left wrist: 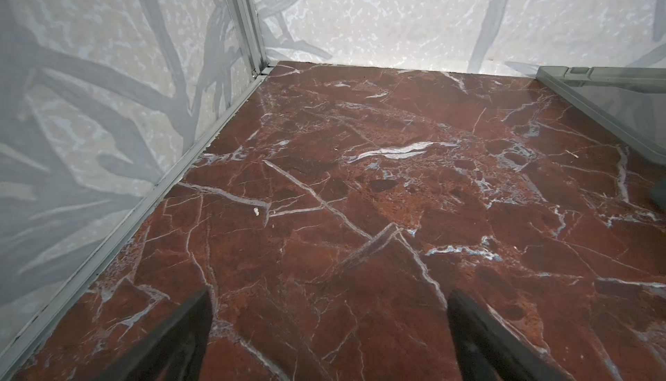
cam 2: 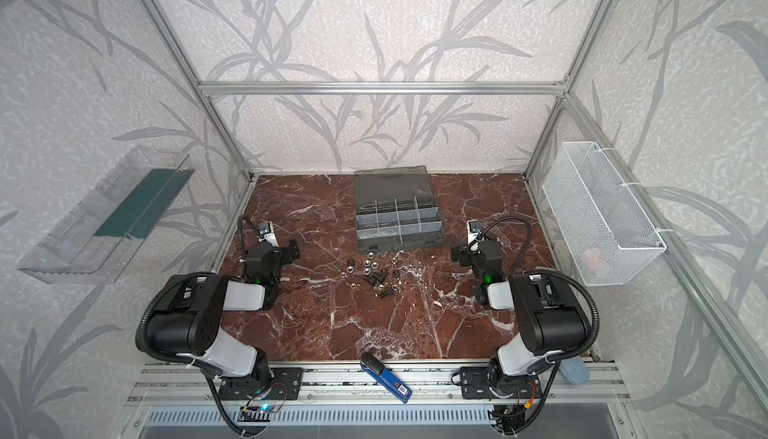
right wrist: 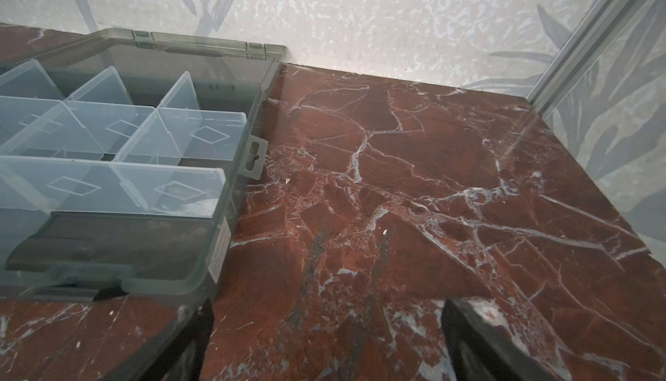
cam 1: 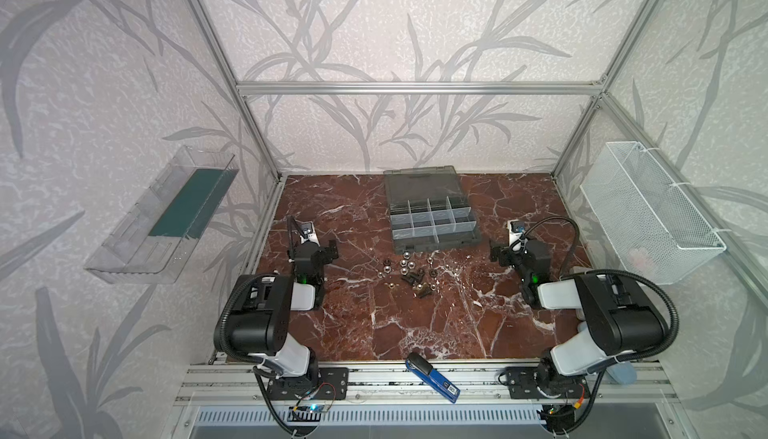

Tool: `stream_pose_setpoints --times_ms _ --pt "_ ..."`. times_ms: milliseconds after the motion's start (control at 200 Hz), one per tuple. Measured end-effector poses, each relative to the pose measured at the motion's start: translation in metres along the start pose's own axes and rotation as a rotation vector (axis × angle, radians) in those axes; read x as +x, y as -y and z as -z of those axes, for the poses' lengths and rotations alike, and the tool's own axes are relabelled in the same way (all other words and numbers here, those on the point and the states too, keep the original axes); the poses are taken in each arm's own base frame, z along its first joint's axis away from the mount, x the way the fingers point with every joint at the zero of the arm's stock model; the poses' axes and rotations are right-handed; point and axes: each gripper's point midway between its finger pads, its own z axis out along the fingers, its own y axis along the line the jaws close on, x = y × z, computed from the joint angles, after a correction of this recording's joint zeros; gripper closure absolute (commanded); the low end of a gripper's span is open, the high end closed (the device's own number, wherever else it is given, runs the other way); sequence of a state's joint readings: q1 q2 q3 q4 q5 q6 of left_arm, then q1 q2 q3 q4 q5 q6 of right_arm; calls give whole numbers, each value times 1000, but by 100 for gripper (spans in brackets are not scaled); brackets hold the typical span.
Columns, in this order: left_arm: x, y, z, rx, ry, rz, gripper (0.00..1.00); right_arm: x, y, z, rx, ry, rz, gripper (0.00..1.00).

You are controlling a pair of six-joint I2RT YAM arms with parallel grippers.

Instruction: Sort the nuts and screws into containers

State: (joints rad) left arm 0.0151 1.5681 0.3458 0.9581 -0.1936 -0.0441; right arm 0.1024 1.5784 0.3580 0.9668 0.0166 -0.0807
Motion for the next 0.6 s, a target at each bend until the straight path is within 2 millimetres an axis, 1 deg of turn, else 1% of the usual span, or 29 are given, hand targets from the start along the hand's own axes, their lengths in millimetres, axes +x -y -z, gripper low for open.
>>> stream_pose_setpoints --times_ms 135,600 --pt "0 0 0 0 0 0 1 -1 -4 0 3 4 9 1" --pt "0 0 0 0 0 0 0 -2 -2 0 22 8 22 1"
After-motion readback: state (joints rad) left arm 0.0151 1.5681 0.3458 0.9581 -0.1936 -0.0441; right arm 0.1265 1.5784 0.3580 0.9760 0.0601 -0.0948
